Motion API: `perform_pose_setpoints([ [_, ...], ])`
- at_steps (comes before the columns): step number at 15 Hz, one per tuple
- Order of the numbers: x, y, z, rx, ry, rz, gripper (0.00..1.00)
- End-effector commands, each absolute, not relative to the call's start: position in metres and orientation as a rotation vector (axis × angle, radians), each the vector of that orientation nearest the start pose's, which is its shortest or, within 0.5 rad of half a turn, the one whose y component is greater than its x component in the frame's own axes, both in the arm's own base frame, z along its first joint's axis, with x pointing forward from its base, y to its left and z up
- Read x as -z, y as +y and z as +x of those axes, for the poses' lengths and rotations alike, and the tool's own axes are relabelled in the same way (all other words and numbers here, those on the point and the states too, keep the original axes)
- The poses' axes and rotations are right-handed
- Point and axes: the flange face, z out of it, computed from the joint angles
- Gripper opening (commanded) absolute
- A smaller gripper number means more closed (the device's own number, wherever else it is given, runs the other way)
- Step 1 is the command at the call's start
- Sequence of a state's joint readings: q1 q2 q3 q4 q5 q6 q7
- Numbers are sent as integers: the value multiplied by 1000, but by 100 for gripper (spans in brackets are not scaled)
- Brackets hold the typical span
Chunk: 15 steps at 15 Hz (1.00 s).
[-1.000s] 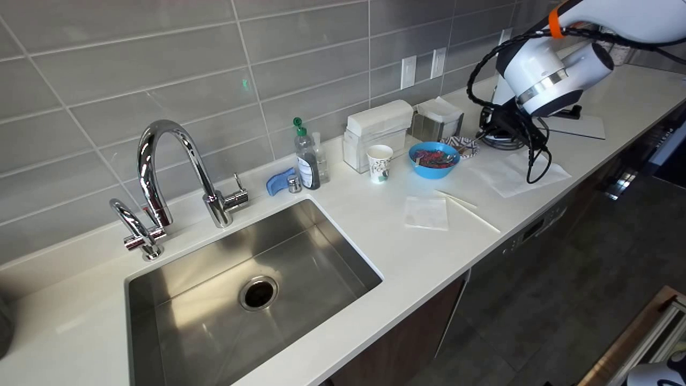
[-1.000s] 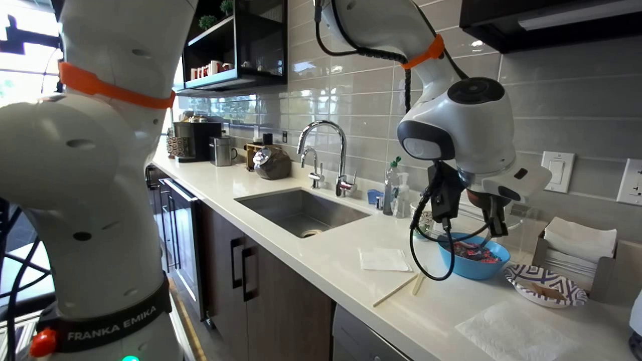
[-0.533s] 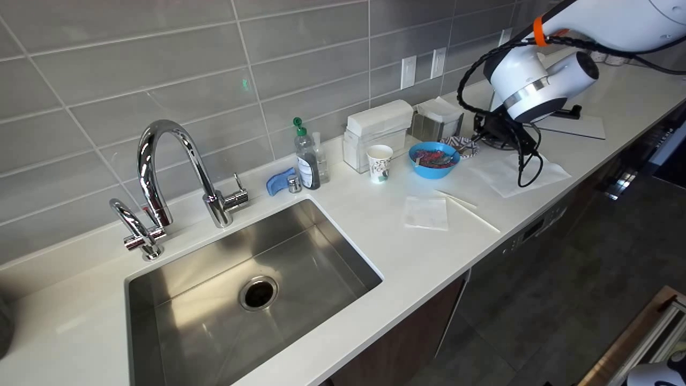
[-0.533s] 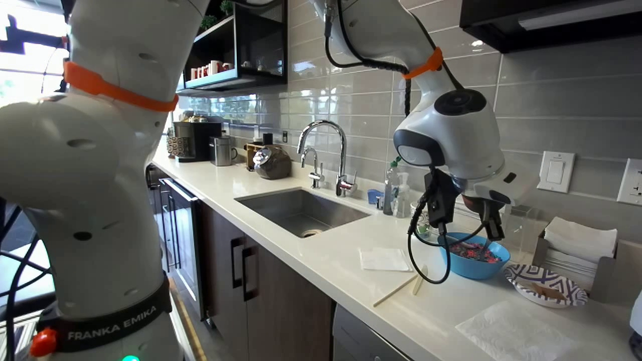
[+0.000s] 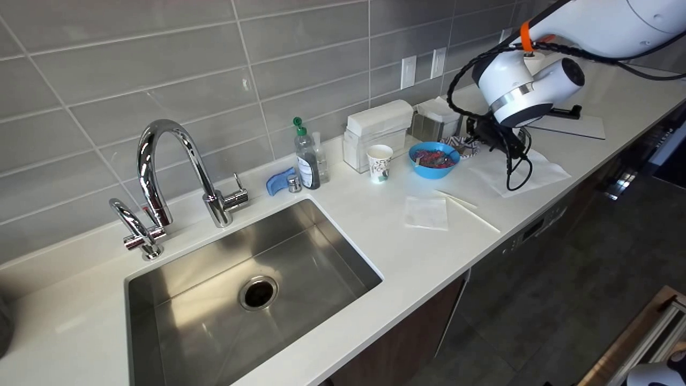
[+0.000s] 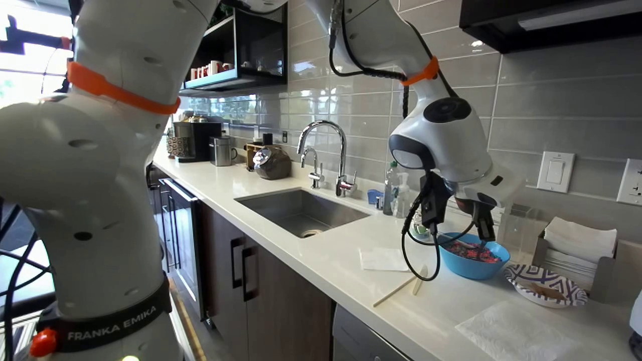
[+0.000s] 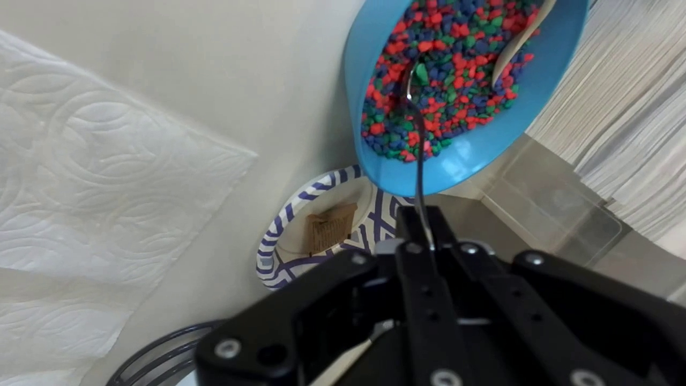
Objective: Pick up the spoon from the cup and put it in the bowl
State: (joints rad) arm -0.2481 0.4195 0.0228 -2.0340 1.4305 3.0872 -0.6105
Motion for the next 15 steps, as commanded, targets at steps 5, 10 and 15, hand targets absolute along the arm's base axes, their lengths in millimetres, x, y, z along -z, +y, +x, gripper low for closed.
perform_pose_setpoints([
  [5,-232,-209,548,819,1470,-2368,1],
  [10,-225,-213,543,743,1561,-2276,1],
  [15,-220,-219,538,693,1611,-2234,37],
])
